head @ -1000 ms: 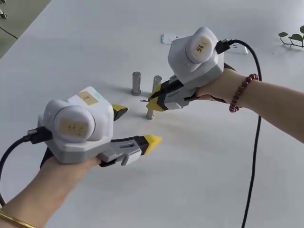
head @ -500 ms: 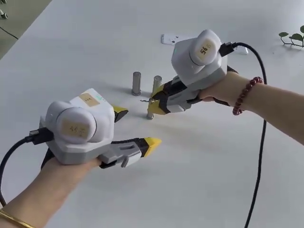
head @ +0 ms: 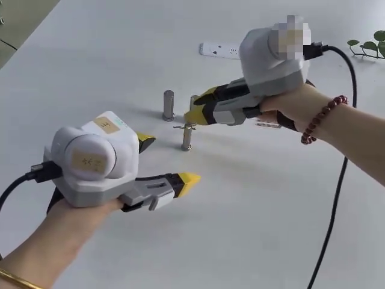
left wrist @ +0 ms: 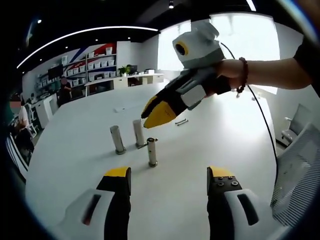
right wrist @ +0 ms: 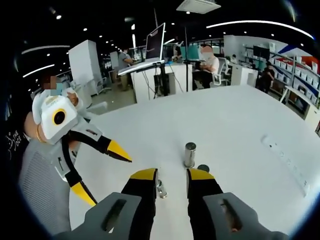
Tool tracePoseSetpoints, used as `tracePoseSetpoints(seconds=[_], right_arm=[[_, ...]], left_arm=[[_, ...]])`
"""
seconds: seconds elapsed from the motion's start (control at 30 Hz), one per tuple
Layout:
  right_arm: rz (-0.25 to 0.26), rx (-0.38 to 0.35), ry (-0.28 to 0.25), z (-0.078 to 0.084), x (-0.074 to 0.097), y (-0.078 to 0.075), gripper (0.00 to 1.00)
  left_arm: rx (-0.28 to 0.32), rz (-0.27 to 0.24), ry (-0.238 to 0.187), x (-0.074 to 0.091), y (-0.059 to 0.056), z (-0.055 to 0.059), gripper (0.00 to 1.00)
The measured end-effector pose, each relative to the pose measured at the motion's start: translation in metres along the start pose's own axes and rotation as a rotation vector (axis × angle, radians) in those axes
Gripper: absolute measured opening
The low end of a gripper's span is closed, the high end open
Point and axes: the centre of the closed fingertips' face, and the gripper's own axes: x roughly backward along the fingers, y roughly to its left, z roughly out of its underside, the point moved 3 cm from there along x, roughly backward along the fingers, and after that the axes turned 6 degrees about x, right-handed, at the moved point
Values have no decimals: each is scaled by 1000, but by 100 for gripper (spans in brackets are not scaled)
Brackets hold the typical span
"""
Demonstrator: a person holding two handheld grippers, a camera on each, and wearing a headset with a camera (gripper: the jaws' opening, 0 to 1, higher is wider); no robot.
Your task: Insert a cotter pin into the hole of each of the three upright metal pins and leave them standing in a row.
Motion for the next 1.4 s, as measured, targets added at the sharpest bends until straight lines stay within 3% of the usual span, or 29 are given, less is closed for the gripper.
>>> tracePoseSetpoints(seconds=[0.13,0.43,0.67,0.83,0.97,1.13,1.4], right_arm=[[95,2,15,5,-2,-17,18],[153,-102,1,18,-21,-39,19],[187,-148,10,28,-34,-40,18],[191,-173,-19,27,-39,-41,15],[210,-166,-6,27,-41,-46,10],[198,-189,-11,27,-42,-47,9],[197,-132,19,28,-38,-47,8]], left_arm=[[7,-2,-6,0,0,-1,62],[15,7,-29,0,-2,-4,66],[27,-6,-15,0,2,0,66],[31,-8,-9,0,2,2,66],[51,-22,-7,1,5,3,66],[65,-33,-13,2,8,2,65],[59,-47,-17,3,10,1,65]])
